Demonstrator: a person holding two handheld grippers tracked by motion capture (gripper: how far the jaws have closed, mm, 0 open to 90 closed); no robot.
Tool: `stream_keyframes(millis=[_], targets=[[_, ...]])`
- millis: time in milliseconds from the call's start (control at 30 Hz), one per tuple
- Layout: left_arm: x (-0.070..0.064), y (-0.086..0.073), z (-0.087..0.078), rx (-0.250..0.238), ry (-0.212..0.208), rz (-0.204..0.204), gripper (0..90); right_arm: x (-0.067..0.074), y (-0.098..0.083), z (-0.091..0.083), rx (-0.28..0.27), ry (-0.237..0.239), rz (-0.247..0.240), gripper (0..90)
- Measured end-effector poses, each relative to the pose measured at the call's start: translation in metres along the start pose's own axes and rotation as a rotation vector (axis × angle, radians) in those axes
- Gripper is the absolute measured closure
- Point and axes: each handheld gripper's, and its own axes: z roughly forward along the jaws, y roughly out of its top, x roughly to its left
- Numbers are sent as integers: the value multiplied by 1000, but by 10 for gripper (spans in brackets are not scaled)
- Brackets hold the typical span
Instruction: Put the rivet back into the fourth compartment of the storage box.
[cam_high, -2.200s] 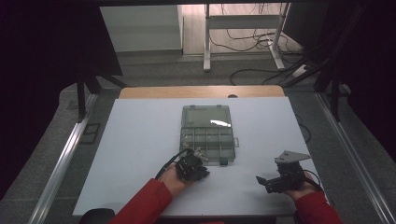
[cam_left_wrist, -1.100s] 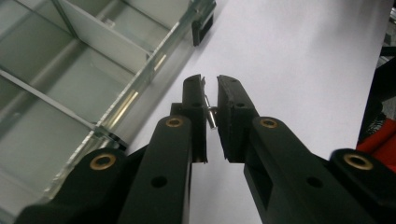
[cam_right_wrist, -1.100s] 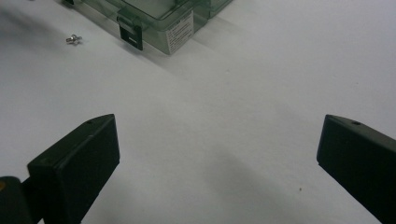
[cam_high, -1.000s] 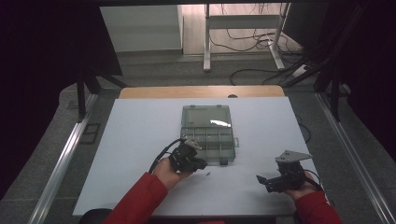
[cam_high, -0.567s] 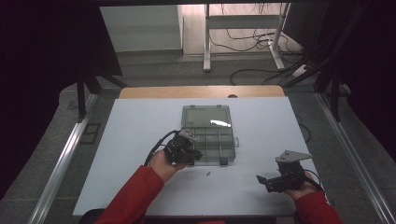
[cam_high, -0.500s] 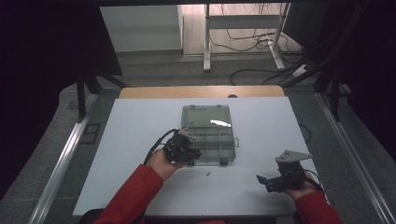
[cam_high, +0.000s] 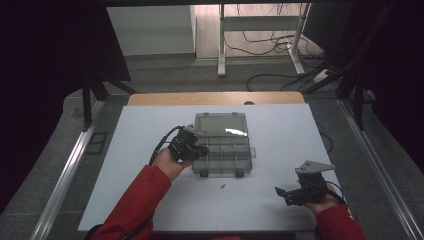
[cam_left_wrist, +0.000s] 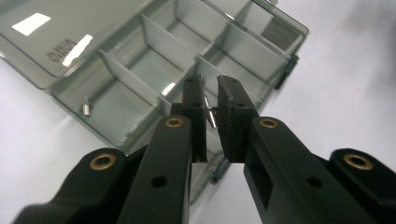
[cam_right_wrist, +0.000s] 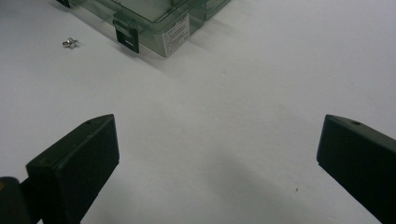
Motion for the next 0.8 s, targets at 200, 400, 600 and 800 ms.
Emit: stream_keyframes(millis=[200, 400, 600, 800], targets=[[9, 4, -1, -9, 26, -16, 826, 0, 0, 0, 2, 2, -1, 0], [20, 8, 1, -18, 48, -38, 824, 0, 0, 0, 5, 2, -3, 0], [30, 10, 6, -32, 67, -63, 822, 0, 0, 1, 7, 3, -4, 0], [41, 8, 16, -24, 83, -85, 817, 1, -1, 1, 9, 3, -5, 0]])
